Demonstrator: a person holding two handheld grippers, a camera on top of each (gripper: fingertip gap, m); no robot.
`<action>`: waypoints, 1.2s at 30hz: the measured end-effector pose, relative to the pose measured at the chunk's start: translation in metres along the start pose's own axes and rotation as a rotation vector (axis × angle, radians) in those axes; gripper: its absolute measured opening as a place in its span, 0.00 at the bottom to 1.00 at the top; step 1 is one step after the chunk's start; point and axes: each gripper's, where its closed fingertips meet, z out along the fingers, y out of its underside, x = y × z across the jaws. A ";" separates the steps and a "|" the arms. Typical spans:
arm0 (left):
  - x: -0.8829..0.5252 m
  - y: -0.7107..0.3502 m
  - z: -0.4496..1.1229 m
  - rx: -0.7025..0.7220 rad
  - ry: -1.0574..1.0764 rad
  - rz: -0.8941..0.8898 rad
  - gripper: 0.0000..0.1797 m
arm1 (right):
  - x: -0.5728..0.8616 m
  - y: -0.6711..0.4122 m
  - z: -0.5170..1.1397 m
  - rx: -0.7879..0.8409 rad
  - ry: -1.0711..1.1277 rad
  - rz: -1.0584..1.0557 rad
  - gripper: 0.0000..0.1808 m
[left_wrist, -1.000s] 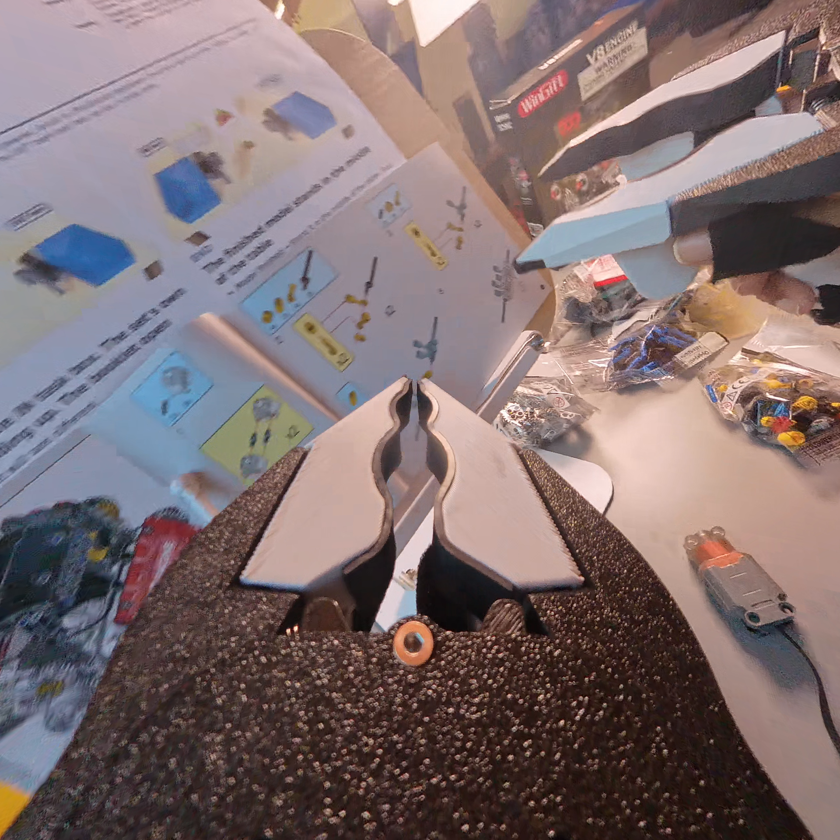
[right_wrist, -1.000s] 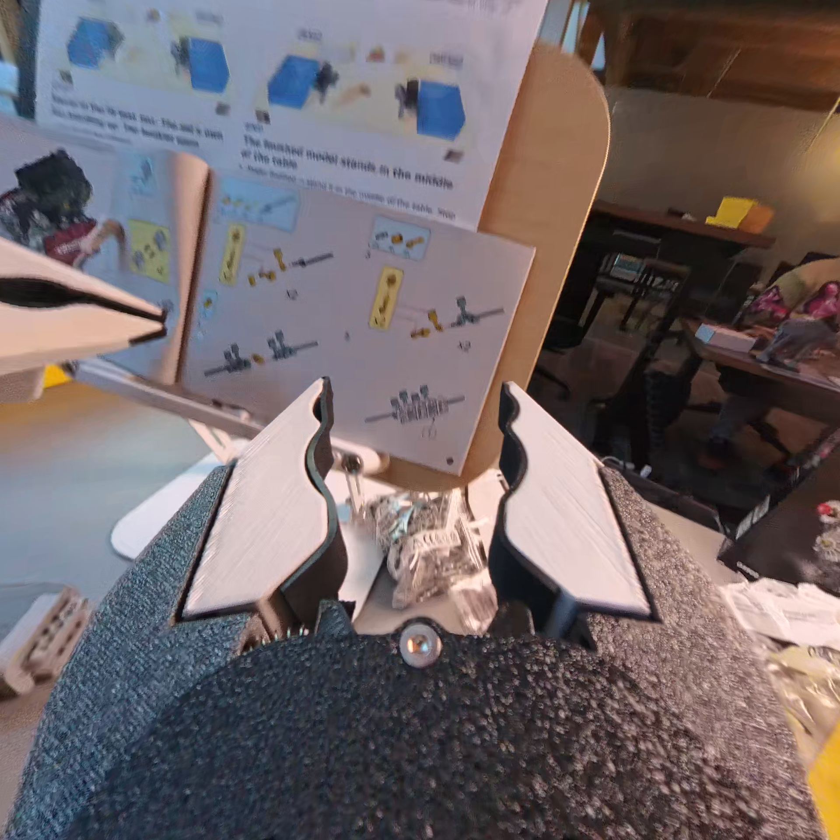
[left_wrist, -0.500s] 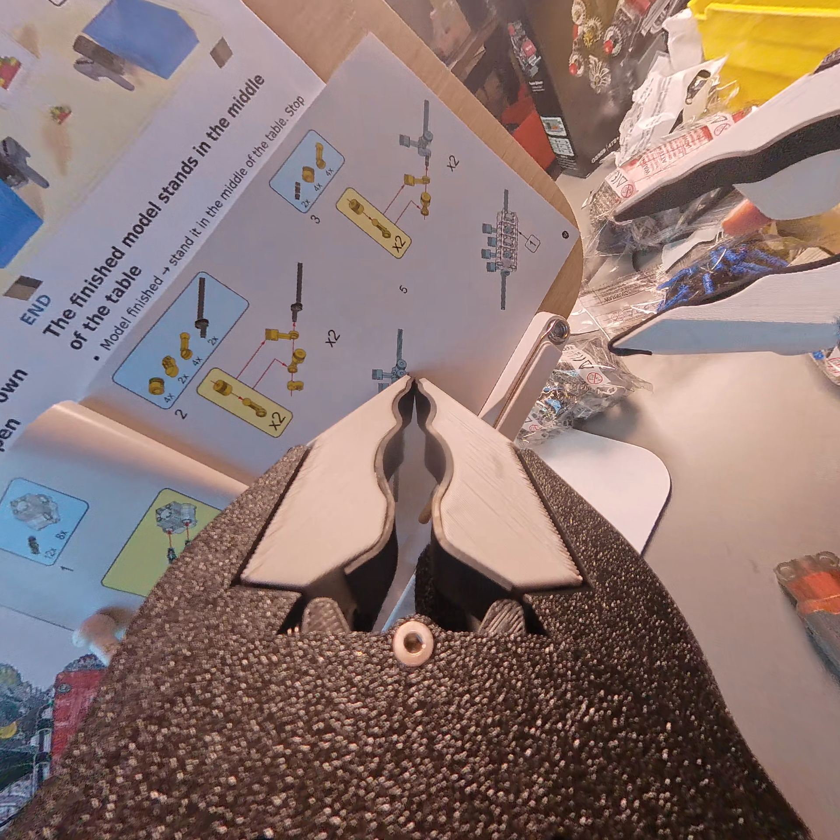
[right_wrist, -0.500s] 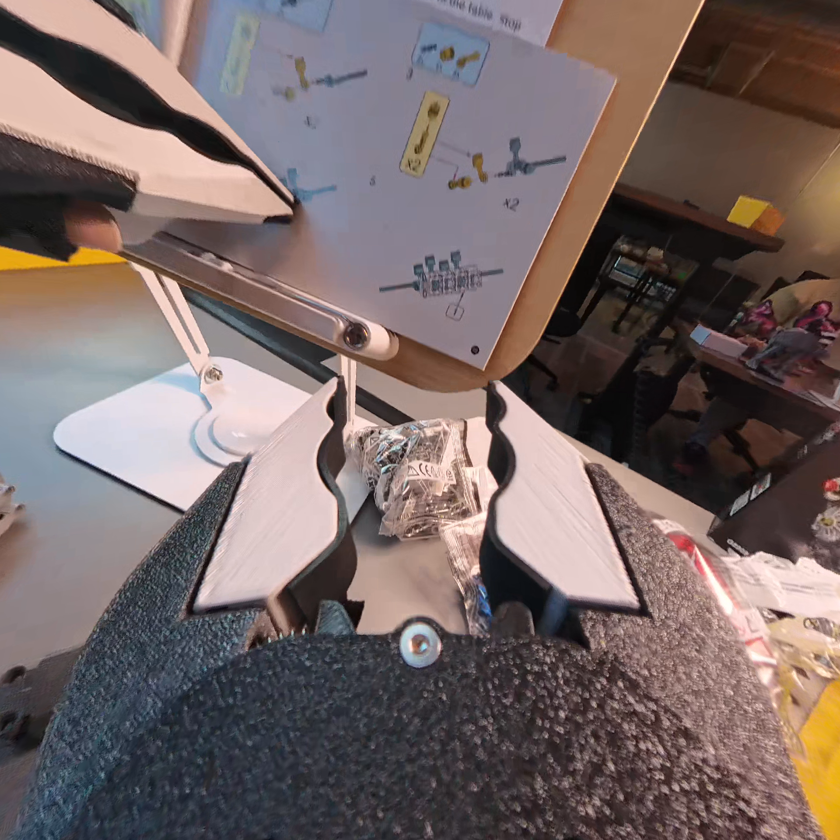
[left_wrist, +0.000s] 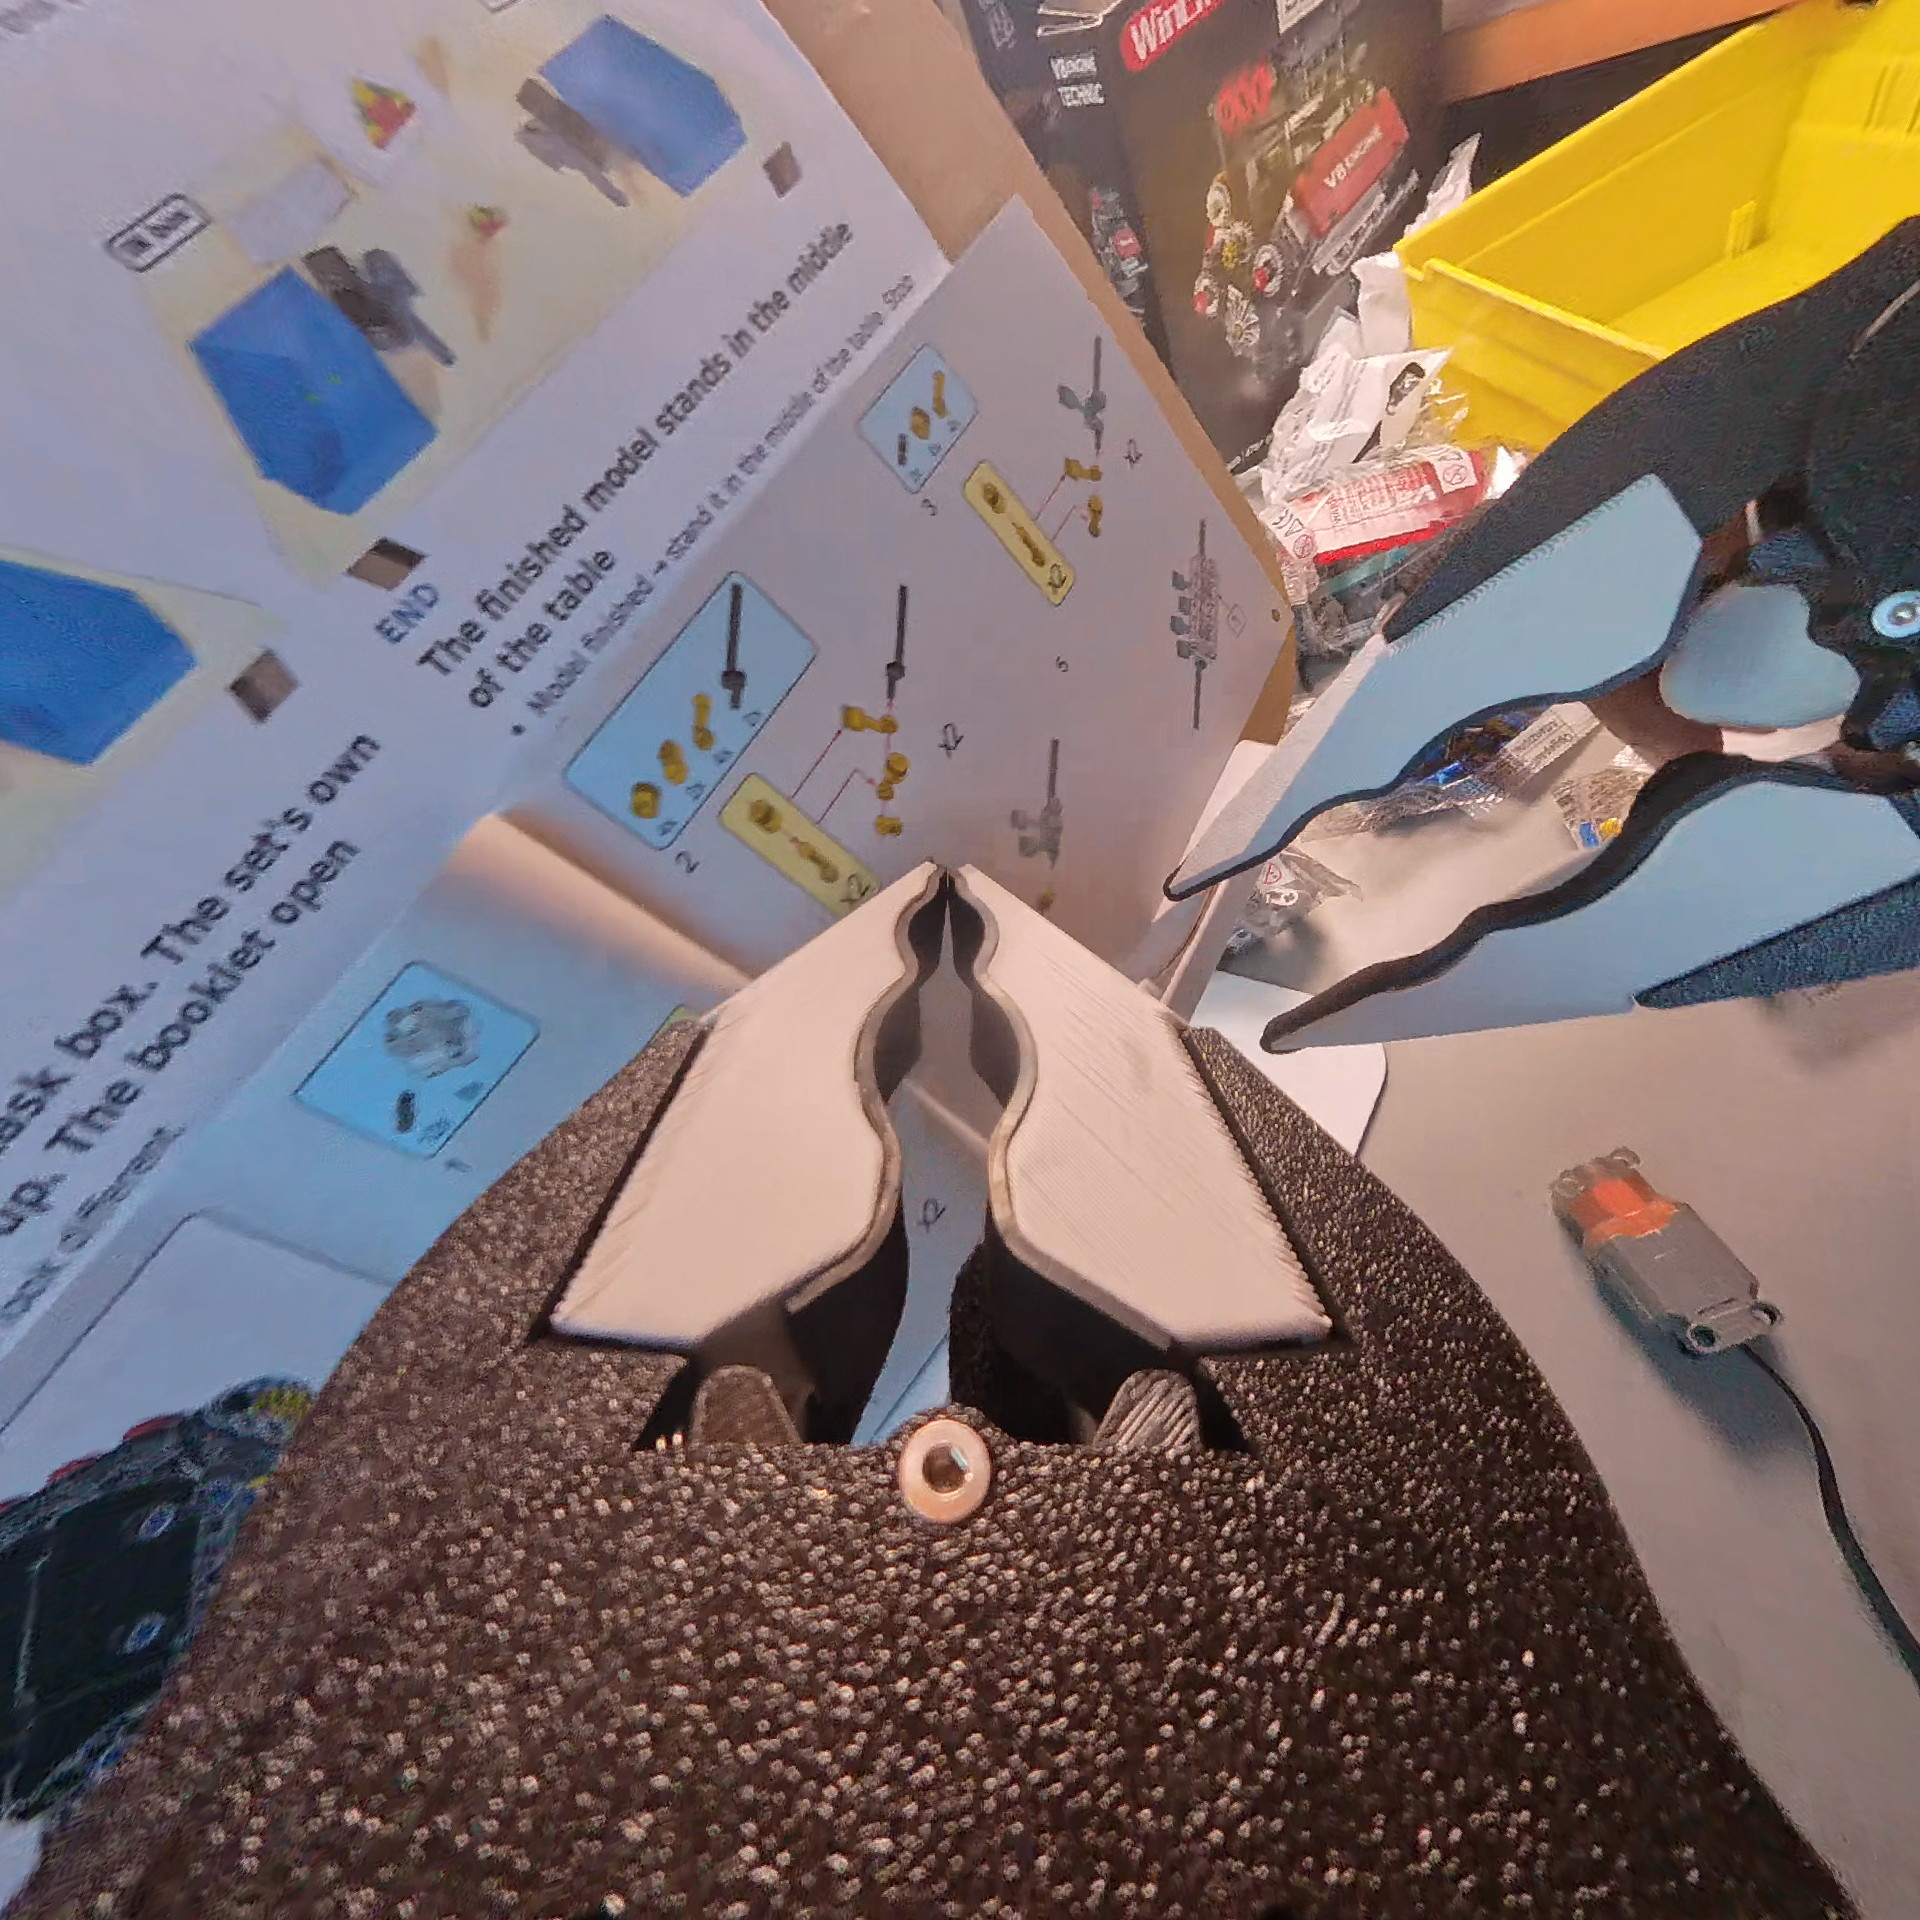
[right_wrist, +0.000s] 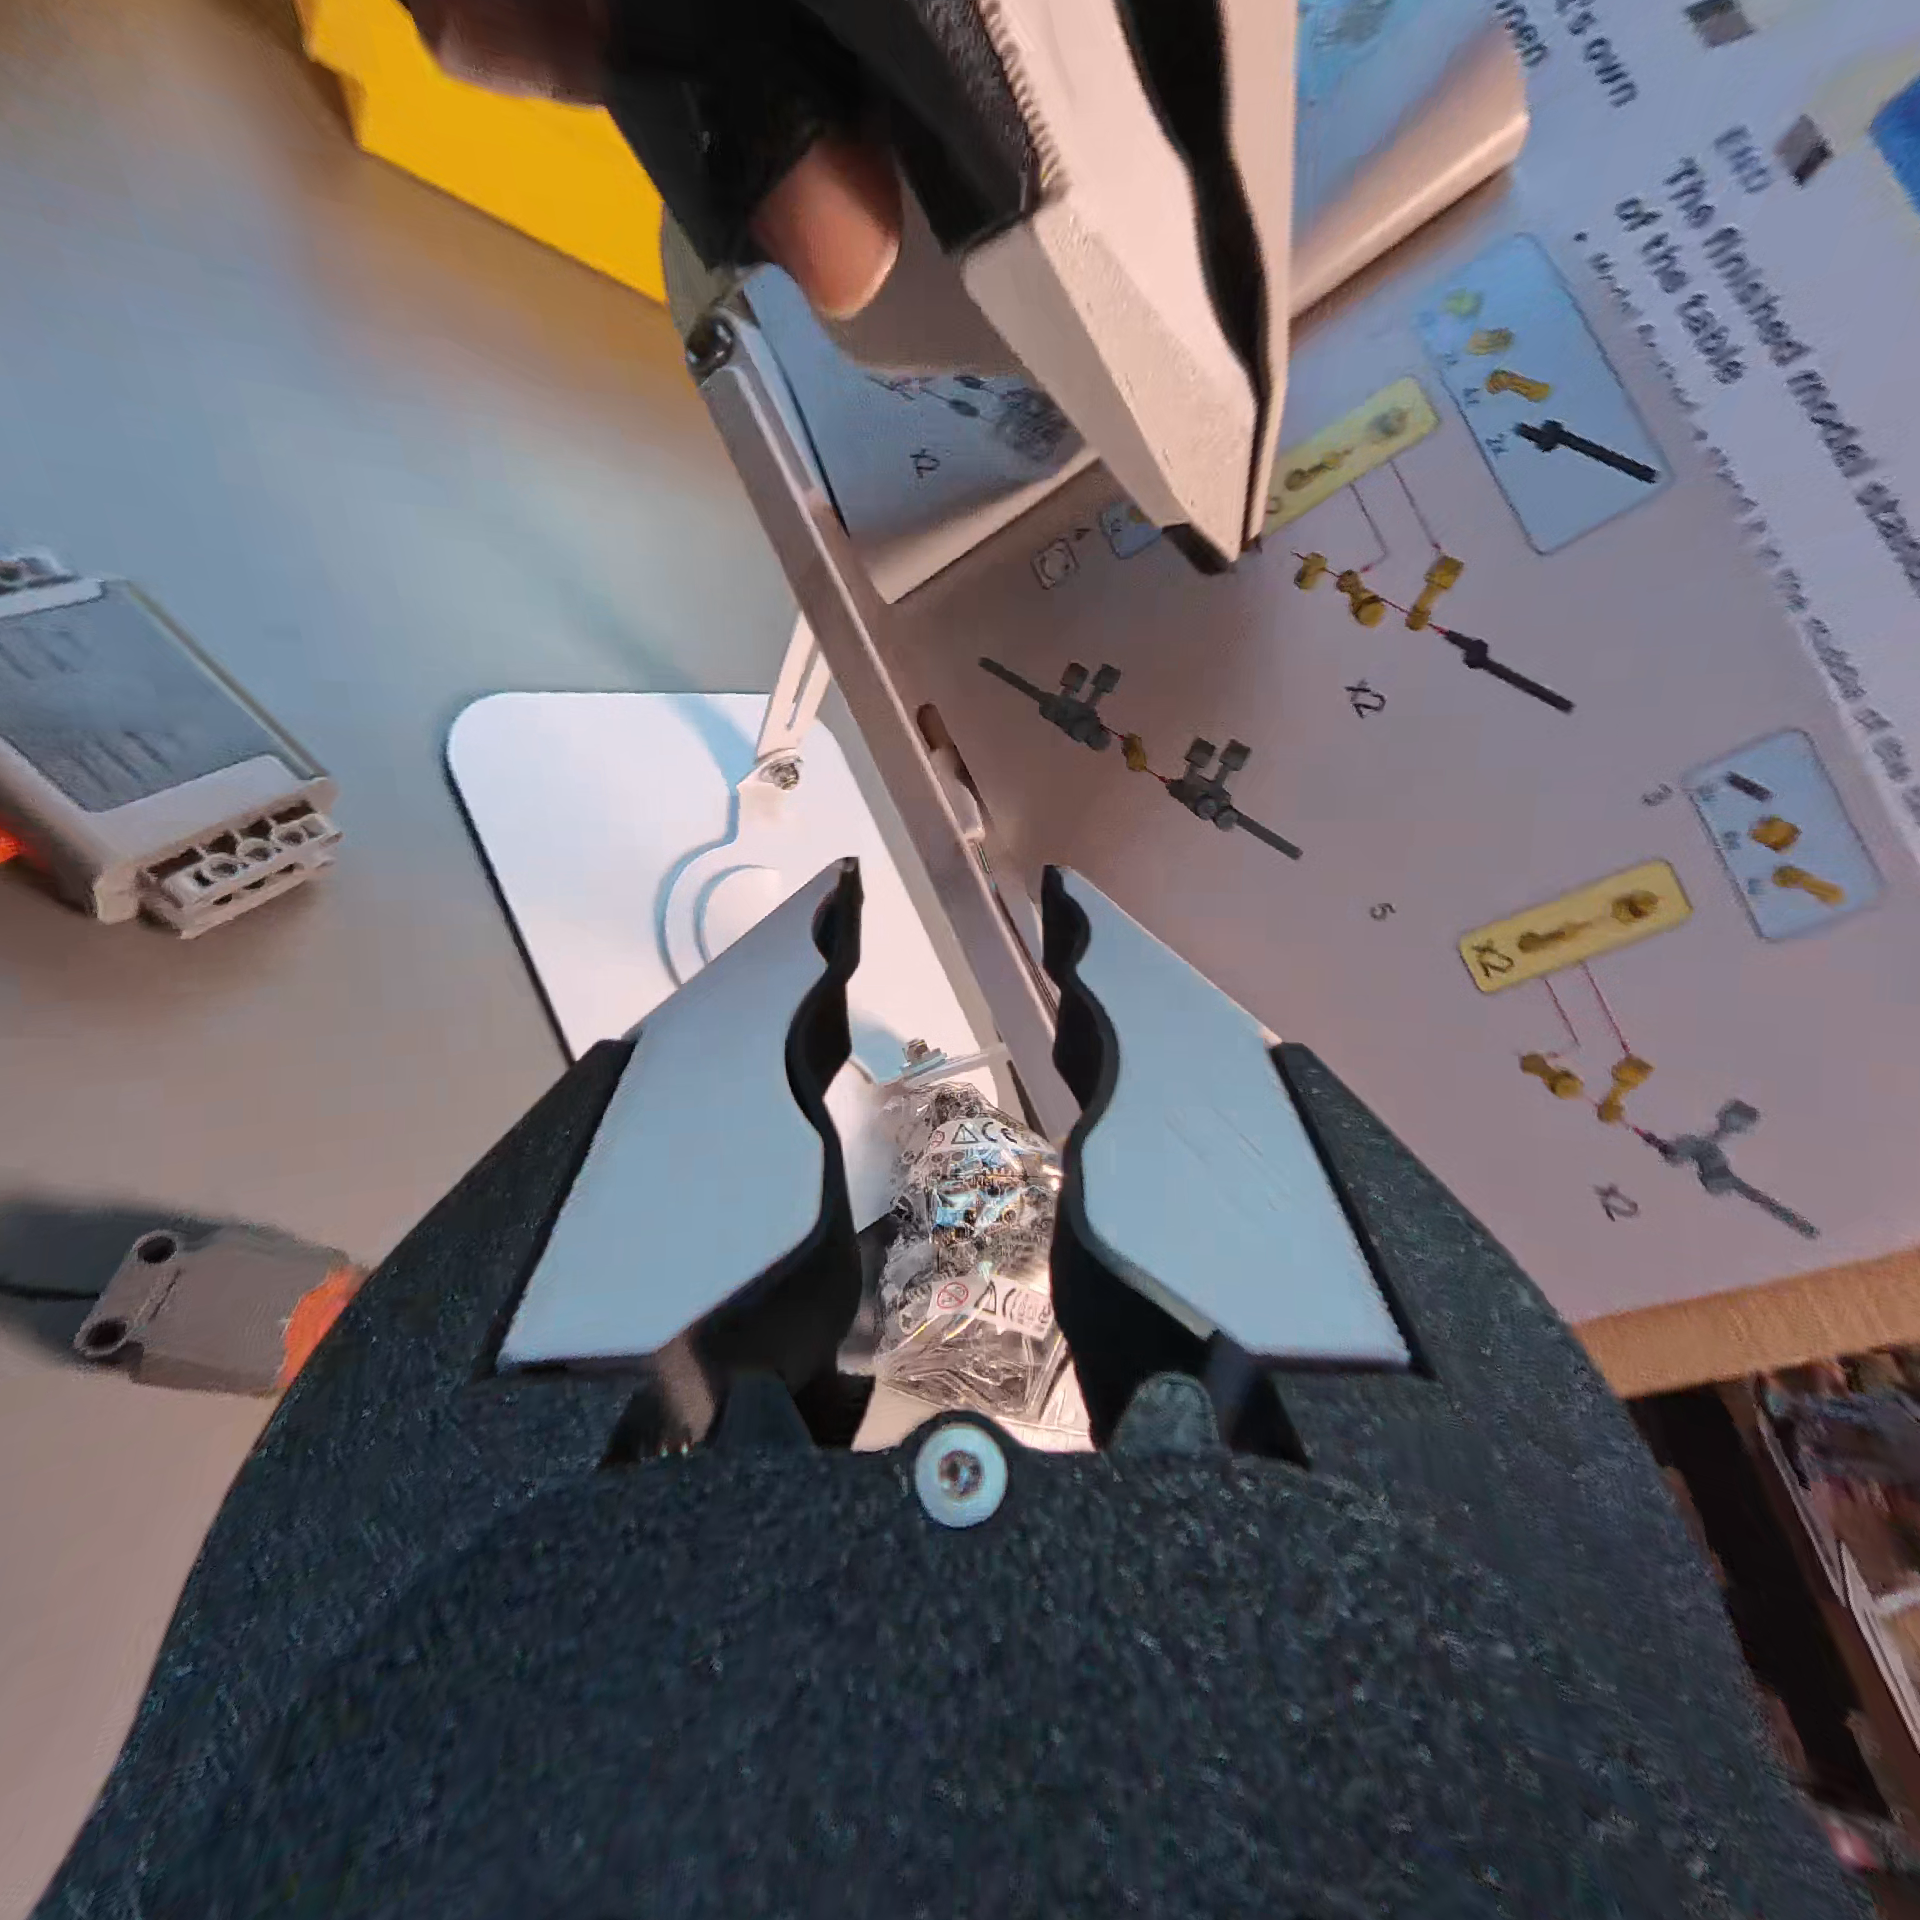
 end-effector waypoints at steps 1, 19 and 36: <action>-0.002 0.005 -0.004 -0.016 0.000 -0.001 0.00 | -0.004 0.001 0.003 -0.025 -0.062 -0.024 0.16; -0.009 0.028 0.000 -0.036 -0.077 0.051 0.00 | -0.001 0.001 0.002 -0.367 -0.626 -0.125 0.08; -0.012 0.030 0.001 -0.042 -0.064 0.043 0.00 | 0.002 0.004 0.007 -0.200 -0.761 0.078 0.00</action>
